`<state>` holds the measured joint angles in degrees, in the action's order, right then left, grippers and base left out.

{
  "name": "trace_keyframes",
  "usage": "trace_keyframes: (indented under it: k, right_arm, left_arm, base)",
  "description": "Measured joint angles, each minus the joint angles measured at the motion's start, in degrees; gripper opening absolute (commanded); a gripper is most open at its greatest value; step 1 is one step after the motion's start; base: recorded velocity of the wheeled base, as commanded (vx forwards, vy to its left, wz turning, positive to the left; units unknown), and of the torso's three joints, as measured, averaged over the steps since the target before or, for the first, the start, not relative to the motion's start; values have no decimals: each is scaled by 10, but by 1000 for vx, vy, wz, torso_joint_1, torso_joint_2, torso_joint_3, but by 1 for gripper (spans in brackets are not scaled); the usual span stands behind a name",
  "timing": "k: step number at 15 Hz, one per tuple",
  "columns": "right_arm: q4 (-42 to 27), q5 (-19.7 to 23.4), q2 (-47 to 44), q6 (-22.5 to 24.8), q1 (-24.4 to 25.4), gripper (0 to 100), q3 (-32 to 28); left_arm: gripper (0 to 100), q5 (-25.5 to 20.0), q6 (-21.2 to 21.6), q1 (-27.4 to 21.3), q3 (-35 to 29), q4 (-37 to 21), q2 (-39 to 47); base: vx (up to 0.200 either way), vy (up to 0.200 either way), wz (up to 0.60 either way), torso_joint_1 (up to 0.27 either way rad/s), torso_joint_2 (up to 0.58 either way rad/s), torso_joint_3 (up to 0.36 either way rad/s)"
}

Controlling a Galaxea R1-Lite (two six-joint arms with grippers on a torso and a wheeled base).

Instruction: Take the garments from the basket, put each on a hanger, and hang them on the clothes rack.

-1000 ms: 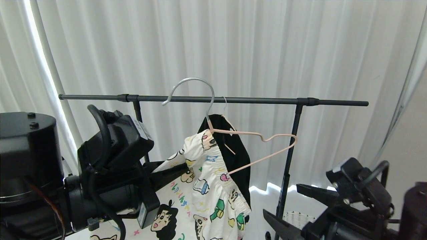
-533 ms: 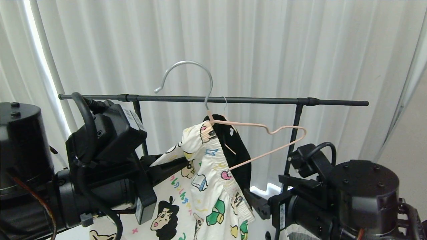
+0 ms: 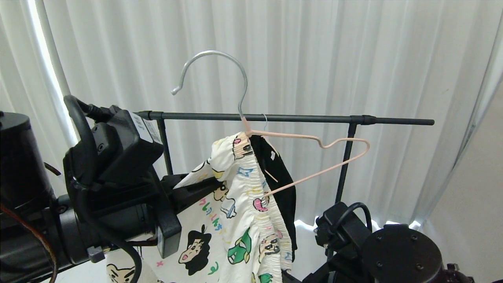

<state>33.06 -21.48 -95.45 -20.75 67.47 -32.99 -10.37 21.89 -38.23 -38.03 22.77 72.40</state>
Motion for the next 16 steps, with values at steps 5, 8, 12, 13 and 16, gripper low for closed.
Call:
trace_keyframes:
  k: [5, 8, 12, 13, 16]
  right_arm:
    - [-5, -10, -1, 2, -21, 100, 16]
    - [-4, -20, 5, 4, -38, 0, 30]
    - [-4, -39, 20, 20, -77, 0, 54]
    - [-5, -41, 24, 21, -90, 0, 59]
    - [-5, -43, 42, 57, -150, 0, 66]
  left_arm:
    - [0, 0, 0, 1, 2, 0, -5]
    - [0, 0, 0, 1, 4, 0, -5]
    - [0, 1, 1, 5, 31, 0, -6]
    - [0, 1, 1, 7, 42, 0, -8]
    - [0, 1, 2, 9, 90, 1, -22]
  base:
    - [0, 0, 0, 0, 0, 0]
    - [0, 0, 0, 0, 0, 0]
    - [0, 0, 0, 0, 0, 0]
    - [0, 0, 0, 0, 0, 0]
    - [0, 0, 0, 0, 0, 0]
